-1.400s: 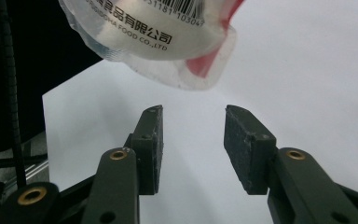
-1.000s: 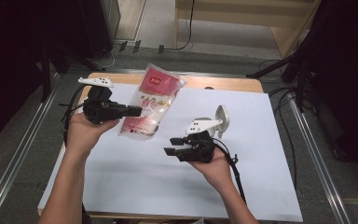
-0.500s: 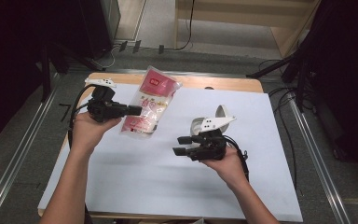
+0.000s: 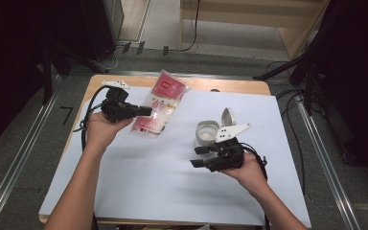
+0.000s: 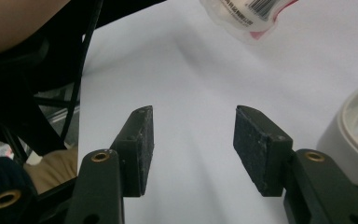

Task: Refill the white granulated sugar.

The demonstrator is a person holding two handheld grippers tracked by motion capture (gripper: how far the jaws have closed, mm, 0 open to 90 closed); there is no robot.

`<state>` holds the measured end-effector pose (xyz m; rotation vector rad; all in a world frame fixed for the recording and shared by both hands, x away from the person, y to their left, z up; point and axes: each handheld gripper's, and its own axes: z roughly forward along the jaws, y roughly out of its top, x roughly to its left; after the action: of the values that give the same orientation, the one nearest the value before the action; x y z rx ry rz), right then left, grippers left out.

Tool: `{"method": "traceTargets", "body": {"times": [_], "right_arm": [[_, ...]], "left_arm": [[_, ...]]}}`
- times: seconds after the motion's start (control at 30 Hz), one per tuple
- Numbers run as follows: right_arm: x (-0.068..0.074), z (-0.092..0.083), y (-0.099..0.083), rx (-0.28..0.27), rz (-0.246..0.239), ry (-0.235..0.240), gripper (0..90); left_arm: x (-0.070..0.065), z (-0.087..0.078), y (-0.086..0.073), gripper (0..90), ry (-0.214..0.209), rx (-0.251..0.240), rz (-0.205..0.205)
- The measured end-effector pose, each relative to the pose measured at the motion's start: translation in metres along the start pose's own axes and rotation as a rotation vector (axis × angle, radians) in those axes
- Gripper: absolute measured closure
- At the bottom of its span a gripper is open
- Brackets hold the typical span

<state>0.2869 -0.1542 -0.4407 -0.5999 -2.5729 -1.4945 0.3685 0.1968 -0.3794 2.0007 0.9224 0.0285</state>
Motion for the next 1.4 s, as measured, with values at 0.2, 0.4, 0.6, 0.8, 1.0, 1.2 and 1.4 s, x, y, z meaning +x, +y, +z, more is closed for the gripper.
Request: {"method": "traceTargets", "body": {"times": [0.2,0.4,0.6,0.8,1.0,1.2,1.4], "right_arm": [[-0.002,-0.008,-0.009,0.006,0.012,-0.033,48.5],[-0.005,-0.012,-0.015,-0.007,0.024,-0.043,48.7],[-0.007,-0.019,-0.017,-0.031,0.026,-0.063,48.8],[-0.009,-0.026,-0.020,-0.042,0.030,-0.084,49.5],[-0.010,-0.030,-0.022,-0.041,0.035,-0.101,49.9],[-0.008,-0.033,-0.022,-0.045,0.033,-0.102,49.9],[-0.006,-0.035,-0.022,-0.039,0.021,-0.114,49.9]], "left_arm": [[0.008,0.016,0.004,90.0,0.019,-0.021,0.017],[0.014,0.031,0.000,90.0,0.018,-0.015,0.012],[0.016,0.038,-0.006,90.0,0.036,0.023,0.024],[0.022,0.037,-0.012,90.0,0.023,0.023,0.005],[0.026,0.033,-0.019,90.0,-0.010,0.037,0.014],[0.028,0.026,-0.026,90.0,0.008,0.041,0.019],[0.031,0.022,-0.037,90.0,-0.038,0.041,0.007]]}}
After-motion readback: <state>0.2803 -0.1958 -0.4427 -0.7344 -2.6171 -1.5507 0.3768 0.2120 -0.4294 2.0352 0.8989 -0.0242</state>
